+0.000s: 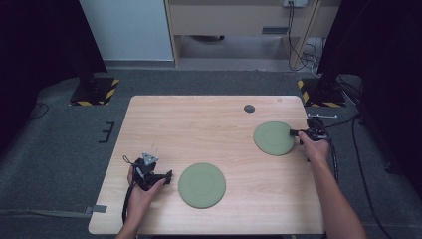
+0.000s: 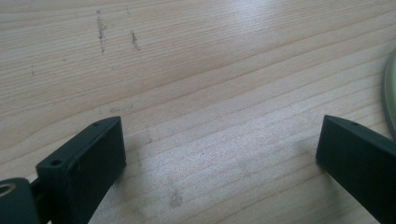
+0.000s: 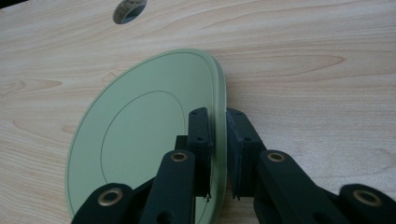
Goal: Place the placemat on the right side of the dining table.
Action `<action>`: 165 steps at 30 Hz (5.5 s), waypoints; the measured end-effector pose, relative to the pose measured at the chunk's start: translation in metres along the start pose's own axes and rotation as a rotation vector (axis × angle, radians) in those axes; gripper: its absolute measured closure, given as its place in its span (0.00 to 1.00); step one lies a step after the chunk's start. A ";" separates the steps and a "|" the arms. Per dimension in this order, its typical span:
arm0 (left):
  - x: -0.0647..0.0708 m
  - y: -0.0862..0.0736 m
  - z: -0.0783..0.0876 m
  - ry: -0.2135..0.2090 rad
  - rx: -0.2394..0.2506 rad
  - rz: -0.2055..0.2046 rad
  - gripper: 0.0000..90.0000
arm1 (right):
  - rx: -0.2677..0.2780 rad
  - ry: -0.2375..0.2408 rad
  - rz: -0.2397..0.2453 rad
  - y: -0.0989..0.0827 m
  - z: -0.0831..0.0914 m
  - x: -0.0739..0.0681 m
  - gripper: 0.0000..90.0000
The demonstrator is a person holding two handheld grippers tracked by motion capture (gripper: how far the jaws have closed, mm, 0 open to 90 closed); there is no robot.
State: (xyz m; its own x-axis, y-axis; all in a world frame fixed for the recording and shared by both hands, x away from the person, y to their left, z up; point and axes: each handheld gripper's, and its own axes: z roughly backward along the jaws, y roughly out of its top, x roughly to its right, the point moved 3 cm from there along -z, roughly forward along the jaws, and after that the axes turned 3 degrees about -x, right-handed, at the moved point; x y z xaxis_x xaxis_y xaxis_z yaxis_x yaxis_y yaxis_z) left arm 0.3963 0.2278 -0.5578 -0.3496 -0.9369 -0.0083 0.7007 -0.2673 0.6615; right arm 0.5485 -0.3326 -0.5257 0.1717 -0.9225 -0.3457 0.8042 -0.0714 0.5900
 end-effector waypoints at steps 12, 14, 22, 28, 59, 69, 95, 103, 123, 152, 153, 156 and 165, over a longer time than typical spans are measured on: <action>0.000 0.000 0.000 0.000 0.000 0.000 0.01 | -0.011 -0.021 0.009 -0.002 -0.004 0.003 0.88; 0.000 0.000 0.000 0.000 0.000 0.000 0.01 | -0.013 -0.023 0.010 -0.002 -0.004 0.003 0.87; 0.000 0.000 0.000 -0.001 0.000 0.001 0.01 | -0.002 -0.060 0.027 -0.002 -0.002 0.007 0.84; 0.000 0.000 0.000 -0.001 0.000 0.001 0.01 | 0.003 -0.060 0.031 0.000 0.002 0.006 0.83; 0.000 0.000 0.000 -0.004 0.000 -0.002 0.01 | 0.180 -0.038 0.032 0.024 0.021 -0.032 0.08; 0.000 0.000 0.000 -0.008 0.000 -0.008 0.01 | 0.217 -0.038 0.055 0.025 0.031 -0.045 0.09; 0.000 0.000 0.000 -0.012 0.000 -0.010 0.01 | 0.212 -0.021 0.213 0.004 0.041 -0.083 0.10; 0.000 0.000 0.000 -0.013 -0.001 -0.012 0.01 | 0.194 -0.027 0.264 -0.006 0.038 -0.087 0.11; 0.000 0.000 0.000 -0.016 -0.001 -0.015 0.01 | 0.140 0.006 0.386 -0.037 0.034 -0.114 0.11; 0.000 0.000 0.000 -0.018 0.000 -0.019 0.01 | 0.036 0.053 0.495 -0.098 0.021 -0.140 0.11; 0.000 0.000 0.000 -0.018 0.000 -0.019 0.01 | 0.032 0.055 0.498 -0.099 0.020 -0.142 0.11; 0.000 0.000 0.000 -0.018 0.000 -0.019 0.01 | 0.023 0.054 0.513 -0.102 0.018 -0.146 0.11; 0.000 0.000 0.000 -0.020 0.000 -0.021 0.01 | -0.018 0.043 0.556 -0.113 0.015 -0.156 0.10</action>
State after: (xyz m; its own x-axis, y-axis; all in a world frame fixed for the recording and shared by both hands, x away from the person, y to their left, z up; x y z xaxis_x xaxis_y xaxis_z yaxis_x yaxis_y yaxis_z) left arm 0.3959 0.2276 -0.5579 -0.3764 -0.9264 -0.0070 0.6930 -0.2866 0.6615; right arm 0.4225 -0.1859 -0.5276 0.5956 -0.8032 -0.0151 0.5953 0.4286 0.6796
